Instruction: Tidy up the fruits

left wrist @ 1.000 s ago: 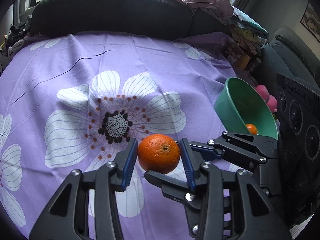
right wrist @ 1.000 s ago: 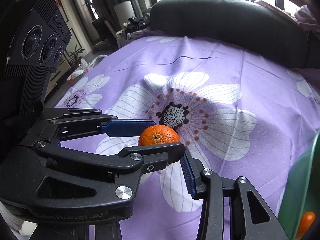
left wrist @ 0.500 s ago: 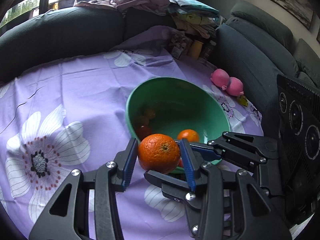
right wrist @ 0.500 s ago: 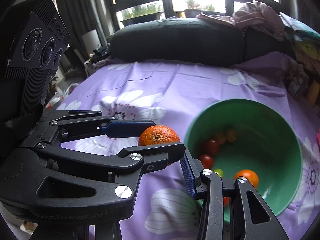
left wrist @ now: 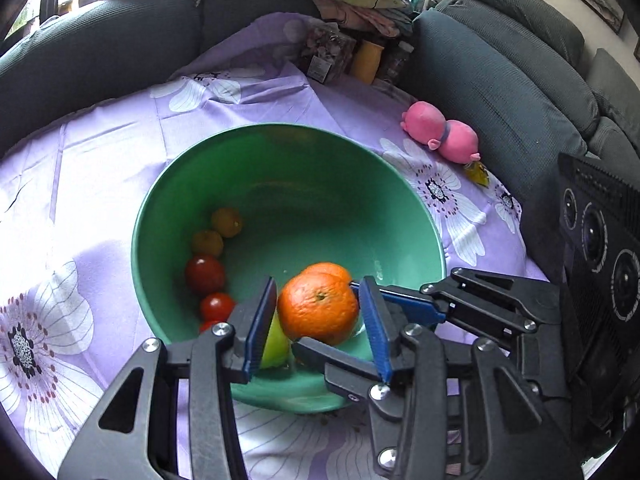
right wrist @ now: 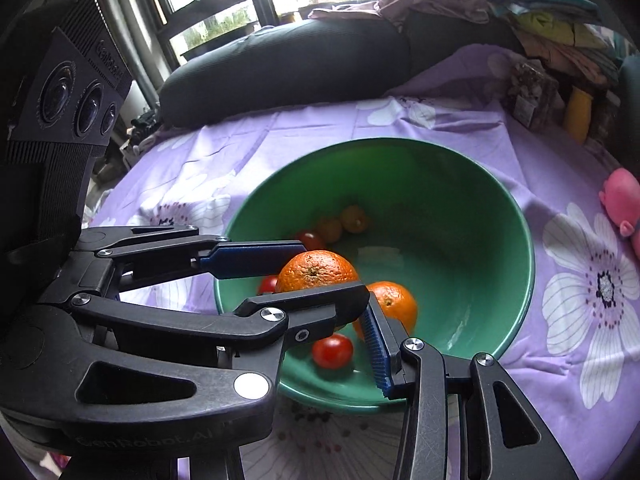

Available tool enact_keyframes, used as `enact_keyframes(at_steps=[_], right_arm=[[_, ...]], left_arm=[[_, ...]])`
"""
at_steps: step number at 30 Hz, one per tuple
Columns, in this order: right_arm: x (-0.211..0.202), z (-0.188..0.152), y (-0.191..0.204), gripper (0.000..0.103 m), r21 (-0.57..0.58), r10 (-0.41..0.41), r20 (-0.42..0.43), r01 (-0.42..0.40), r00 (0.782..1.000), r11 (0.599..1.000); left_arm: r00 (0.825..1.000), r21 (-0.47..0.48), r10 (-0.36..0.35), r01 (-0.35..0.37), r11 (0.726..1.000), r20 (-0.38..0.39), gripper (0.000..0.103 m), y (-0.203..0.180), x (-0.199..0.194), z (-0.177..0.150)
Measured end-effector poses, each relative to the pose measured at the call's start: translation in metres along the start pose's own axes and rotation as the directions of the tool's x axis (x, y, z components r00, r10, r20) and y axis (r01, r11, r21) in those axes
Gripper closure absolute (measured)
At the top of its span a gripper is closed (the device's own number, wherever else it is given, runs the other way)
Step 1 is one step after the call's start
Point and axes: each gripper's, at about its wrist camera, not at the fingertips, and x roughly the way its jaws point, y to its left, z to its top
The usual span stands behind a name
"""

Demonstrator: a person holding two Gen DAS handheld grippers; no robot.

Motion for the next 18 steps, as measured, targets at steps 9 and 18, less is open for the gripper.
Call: enact_keyframes(at_steps=[9,18], right_arm=[[-0.012,-0.002,0.002,0.058,-0.041,-0.084,-0.003,0.084,0.996,0.996],[-0.047,0.008,0.002,0.035,-0.074,-0.157,0.038,0.16,0.987,0.984]], left_arm=[[0.977,0.049,0.207,-0.209,0.977,0.044,0.006,-0.002,-0.026,-0.001],[0.945,0.024,0.313,-0.316,0.948,0.092,0.001,0.008,-0.067,-0.002]])
